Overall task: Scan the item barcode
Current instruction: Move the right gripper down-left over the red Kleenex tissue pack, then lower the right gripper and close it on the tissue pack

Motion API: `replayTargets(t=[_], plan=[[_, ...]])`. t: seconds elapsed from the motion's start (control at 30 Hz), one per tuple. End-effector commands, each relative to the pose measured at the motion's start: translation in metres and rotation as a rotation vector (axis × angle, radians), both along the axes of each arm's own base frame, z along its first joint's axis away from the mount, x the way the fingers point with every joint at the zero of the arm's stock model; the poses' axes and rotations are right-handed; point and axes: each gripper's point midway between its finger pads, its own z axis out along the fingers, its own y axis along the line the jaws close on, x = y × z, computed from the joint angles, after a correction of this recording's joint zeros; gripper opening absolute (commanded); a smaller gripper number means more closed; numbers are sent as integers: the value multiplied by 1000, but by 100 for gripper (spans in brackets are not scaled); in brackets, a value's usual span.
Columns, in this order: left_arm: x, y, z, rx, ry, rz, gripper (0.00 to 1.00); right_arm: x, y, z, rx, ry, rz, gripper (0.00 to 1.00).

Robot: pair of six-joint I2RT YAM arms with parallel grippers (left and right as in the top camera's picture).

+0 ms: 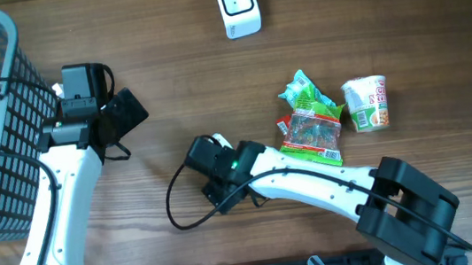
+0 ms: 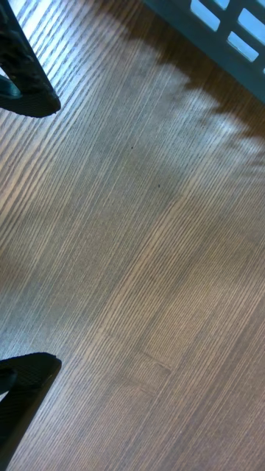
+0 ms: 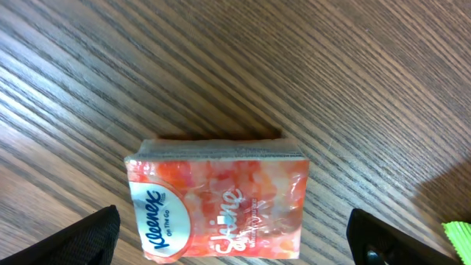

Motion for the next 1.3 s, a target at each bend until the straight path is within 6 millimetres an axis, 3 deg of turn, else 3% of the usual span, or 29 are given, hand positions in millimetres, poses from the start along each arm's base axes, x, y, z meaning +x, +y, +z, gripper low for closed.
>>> replayTargets(t=[0.0,0.1,0.23,0.43,0.63,0.7,0.77,0.87,0.97,1.0,1.07,1.1,1.13,1.2,1.23,1.27], plan=[[0,3,5,6,-15,13,100,-9,5,-5,11,37,67,99],[0,3,5,6,-15,13,100,-6,7,-14,35,14,58,99],[0,3,5,6,-15,13,100,-4,-10,-30,-14,-23,47,99],[0,3,5,6,-15,13,100,31,-3,-19,-14,-208,59,89],[0,3,5,6,-15,13,100,73,-16,-11,19,-272,-32,85],[0,3,5,6,-15,13,100,81,-12,0,83,-237,-25,85],[0,3,5,6,-15,13,100,88,2,33,212,-194,-2,85],[0,3,5,6,-15,13,100,68,3,68,268,-148,123,84],[0,3,5,6,-15,13,100,41,-25,58,147,-56,218,79],[0,3,5,6,-15,13,100,34,-32,49,125,-22,260,72],[0,3,5,6,-15,13,100,24,-20,51,254,62,361,70],[0,3,5,6,-15,13,100,24,-18,57,346,104,376,66],[0,3,5,6,-15,13,100,36,-29,60,381,116,321,52],[0,3,5,6,-15,13,100,53,-45,63,429,129,247,50],[0,3,5,6,-15,13,100,57,-51,65,465,143,230,39],[0,3,5,6,-15,13,100,59,-55,66,495,158,220,35]])
